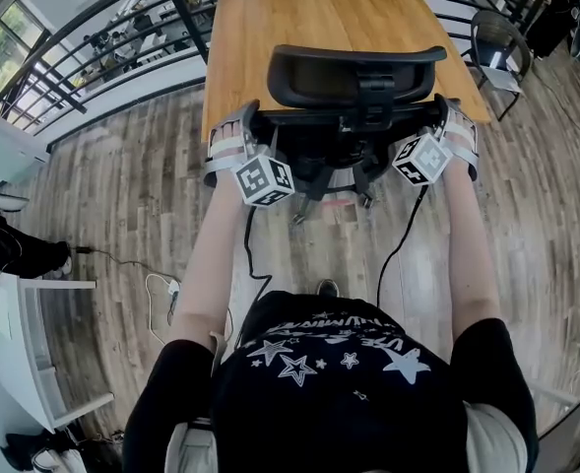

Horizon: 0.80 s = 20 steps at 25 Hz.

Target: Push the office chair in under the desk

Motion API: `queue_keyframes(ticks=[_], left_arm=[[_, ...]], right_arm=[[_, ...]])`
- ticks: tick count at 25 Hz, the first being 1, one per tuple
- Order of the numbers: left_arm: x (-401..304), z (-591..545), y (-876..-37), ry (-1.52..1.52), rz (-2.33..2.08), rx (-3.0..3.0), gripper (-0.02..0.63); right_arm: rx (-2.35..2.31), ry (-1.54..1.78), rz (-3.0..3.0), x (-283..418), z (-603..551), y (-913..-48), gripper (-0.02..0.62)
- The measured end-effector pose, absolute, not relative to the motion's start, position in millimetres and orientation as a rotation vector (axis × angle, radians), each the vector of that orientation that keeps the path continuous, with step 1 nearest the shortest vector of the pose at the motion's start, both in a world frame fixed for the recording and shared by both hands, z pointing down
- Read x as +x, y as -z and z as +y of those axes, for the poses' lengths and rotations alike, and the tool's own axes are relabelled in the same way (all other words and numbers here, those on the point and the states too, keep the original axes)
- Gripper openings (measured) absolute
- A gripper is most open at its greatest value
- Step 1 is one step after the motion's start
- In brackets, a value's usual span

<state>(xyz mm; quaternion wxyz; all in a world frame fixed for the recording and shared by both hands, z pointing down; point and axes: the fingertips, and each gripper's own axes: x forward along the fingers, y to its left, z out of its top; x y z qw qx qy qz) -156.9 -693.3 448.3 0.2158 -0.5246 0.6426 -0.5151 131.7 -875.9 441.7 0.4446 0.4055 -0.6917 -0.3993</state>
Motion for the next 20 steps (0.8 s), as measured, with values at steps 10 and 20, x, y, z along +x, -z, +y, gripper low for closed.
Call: queue_keyframes(ticks=[10,20], left_arm=[[-171,-705,-457,1.486,1.8,-1.418,0.272],[-169,-703,-459,1.504,1.776,-1.482,0.273]], right_arm=[[1.011,1.019,-1.699,132,-879,-444,0.241],[0.997,0.907,-1.787,131,-875,-444,0.262]])
